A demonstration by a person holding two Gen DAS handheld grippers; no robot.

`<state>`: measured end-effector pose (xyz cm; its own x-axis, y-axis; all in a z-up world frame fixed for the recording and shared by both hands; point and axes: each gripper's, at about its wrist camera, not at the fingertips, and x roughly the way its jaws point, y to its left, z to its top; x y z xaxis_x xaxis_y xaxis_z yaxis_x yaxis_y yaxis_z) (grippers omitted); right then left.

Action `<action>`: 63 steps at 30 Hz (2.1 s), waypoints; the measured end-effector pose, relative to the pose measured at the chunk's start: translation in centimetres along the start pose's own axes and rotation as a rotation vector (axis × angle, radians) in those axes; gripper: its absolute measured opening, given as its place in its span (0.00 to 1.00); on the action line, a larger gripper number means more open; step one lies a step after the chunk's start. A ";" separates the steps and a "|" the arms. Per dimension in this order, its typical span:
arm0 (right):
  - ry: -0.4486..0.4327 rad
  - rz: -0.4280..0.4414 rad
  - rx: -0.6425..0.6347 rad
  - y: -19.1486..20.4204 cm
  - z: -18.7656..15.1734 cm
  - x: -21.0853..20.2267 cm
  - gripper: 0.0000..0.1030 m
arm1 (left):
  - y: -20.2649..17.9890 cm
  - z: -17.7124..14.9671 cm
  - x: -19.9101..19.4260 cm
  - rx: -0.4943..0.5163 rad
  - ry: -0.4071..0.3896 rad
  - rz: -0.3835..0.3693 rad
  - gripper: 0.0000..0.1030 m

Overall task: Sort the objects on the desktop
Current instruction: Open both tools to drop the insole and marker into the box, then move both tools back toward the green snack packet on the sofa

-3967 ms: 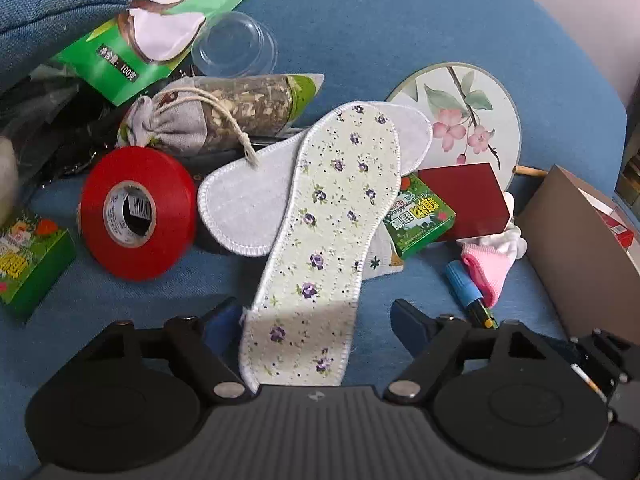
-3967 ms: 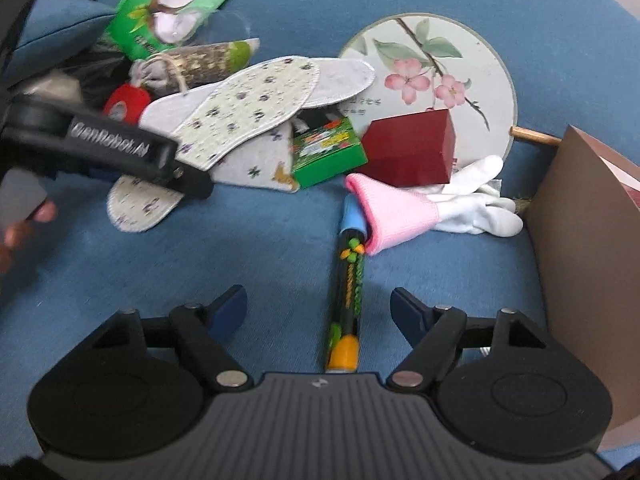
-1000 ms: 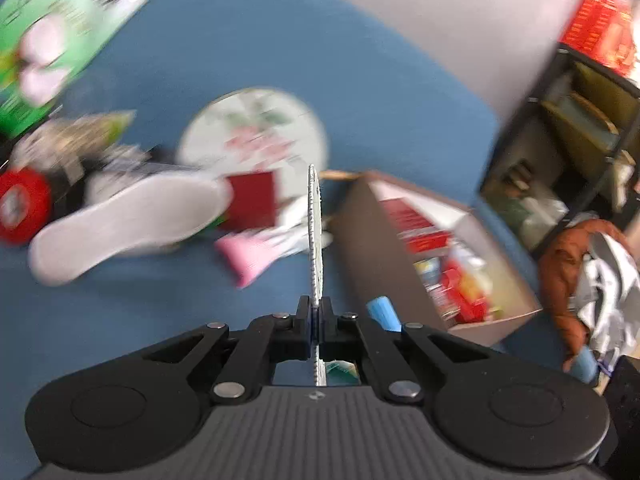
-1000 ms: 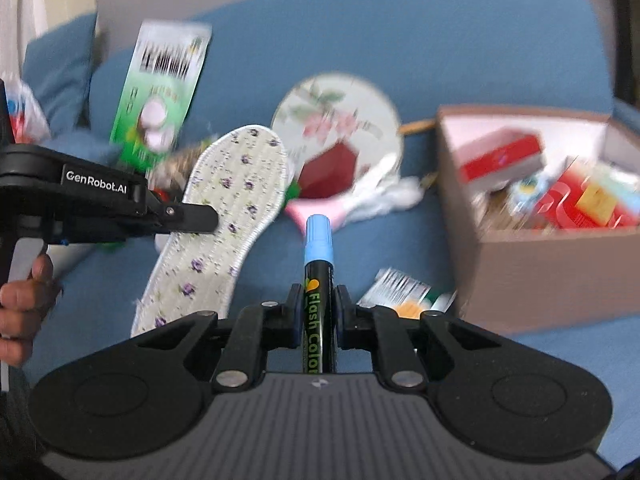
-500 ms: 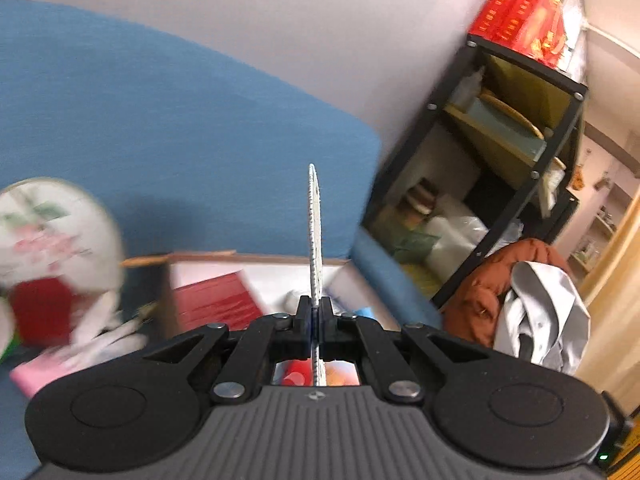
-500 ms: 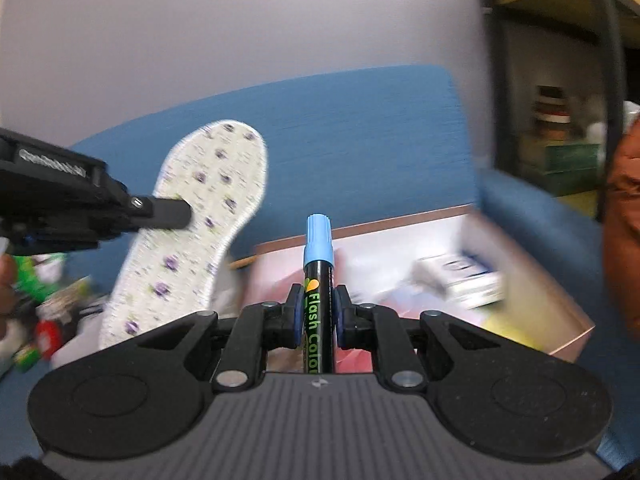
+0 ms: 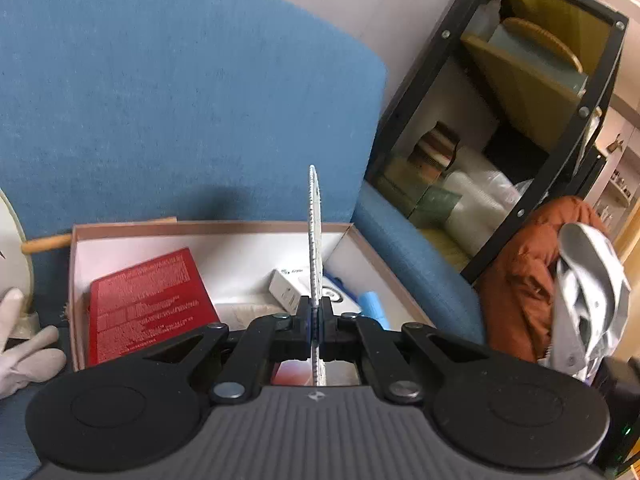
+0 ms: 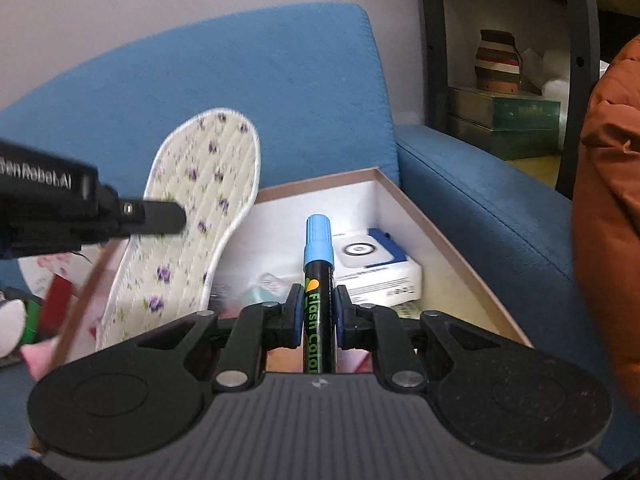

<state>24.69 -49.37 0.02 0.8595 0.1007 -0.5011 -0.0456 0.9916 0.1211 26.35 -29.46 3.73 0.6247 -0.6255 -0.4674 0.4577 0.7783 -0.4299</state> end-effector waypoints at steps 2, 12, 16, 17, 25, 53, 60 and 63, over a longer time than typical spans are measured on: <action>0.012 -0.014 -0.004 -0.3 -0.1 0.4 0.13 | 0.2 -0.2 0.4 0.000 0.012 0.004 0.00; 0.009 -0.036 -0.021 -0.4 -0.7 0.5 0.45 | -0.7 -0.7 -1.9 0.088 -0.057 0.033 0.96; -0.012 -0.056 -0.068 0.2 -0.6 -0.8 0.69 | -1.6 -0.4 -2.9 0.141 -0.033 0.074 1.00; -0.020 -0.056 -0.073 0.4 -0.7 -1.4 0.85 | -1.7 -0.4 -3.1 0.143 -0.025 0.089 1.00; -0.031 -0.076 -0.116 1.9 -1.1 -4.2 0.96 | -1.3 -1.7 -5.4 0.180 -0.014 0.172 1.00; 0.002 0.212 -0.352 19.9 -7.3 -14.1 0.98 | 10.6 -11.9 -24.2 -0.046 -0.054 0.252 1.00; 0.116 0.228 -0.390 23.3 -13.0 -11.8 0.98 | 15.6 -16.0 -26.6 -0.121 -0.073 0.353 1.00; 0.147 0.202 -0.400 23.9 -14.4 -10.3 0.98 | 17.5 -16.6 -26.5 -0.155 -0.083 0.363 1.00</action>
<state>7.39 -25.52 -4.27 0.7333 0.2763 -0.6213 -0.4217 0.9016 -0.0968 7.27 -0.13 -4.22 0.7800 -0.3001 -0.5492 0.1008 0.9263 -0.3630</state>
